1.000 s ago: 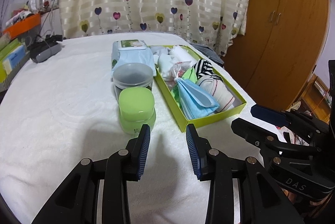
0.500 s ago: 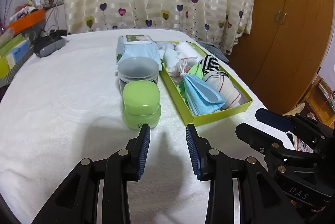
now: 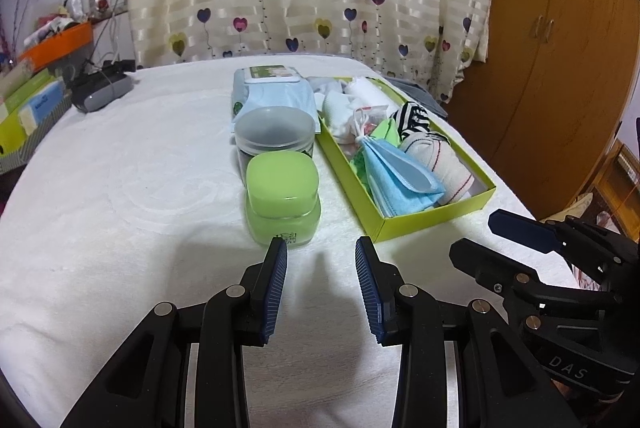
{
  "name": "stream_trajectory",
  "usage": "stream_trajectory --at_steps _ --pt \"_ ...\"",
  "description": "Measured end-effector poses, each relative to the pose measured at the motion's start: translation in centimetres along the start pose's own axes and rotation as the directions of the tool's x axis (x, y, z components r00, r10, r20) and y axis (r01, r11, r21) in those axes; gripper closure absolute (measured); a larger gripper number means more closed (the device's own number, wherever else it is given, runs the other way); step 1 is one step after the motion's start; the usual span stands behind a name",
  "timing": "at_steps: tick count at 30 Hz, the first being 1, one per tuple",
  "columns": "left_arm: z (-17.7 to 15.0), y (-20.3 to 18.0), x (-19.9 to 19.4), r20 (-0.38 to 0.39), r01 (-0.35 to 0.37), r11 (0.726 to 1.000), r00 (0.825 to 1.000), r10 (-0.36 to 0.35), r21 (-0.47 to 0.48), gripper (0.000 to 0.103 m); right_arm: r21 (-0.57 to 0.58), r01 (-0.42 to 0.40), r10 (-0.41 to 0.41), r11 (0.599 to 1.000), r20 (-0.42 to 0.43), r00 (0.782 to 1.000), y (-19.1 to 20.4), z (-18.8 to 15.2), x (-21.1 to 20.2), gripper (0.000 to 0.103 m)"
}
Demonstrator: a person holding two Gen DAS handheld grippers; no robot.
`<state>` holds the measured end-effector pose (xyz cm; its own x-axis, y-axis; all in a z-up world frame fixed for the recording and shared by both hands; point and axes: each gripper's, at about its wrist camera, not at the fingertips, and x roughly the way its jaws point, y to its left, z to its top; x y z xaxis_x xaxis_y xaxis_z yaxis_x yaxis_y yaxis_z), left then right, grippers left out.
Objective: Organize soft objects
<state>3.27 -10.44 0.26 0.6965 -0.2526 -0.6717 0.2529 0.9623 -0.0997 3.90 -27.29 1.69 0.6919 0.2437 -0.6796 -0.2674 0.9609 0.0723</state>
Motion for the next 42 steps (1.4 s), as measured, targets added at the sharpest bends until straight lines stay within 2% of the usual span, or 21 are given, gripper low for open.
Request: stream_trajectory --at_steps 4,21,25,42 --pt "0.06 -0.11 0.13 0.004 -0.028 1.000 1.000 0.027 0.014 0.069 0.005 -0.001 0.001 1.000 -0.001 1.000 -0.14 0.00 0.14 0.054" --pt "0.32 -0.28 0.47 0.005 -0.038 0.999 0.999 0.038 0.028 0.069 0.012 -0.004 0.005 1.000 -0.006 1.000 -0.64 -0.13 0.74 0.054" --pt "0.30 -0.35 0.61 0.000 -0.058 0.998 0.998 0.058 0.035 0.069 0.012 -0.004 0.004 1.000 -0.008 1.000 -0.68 -0.16 0.80 0.054" --pt "0.05 -0.41 0.91 -0.012 -0.055 0.998 0.998 0.056 0.029 0.069 0.010 -0.006 0.007 1.000 -0.013 1.000 -0.61 -0.33 1.00 0.054"
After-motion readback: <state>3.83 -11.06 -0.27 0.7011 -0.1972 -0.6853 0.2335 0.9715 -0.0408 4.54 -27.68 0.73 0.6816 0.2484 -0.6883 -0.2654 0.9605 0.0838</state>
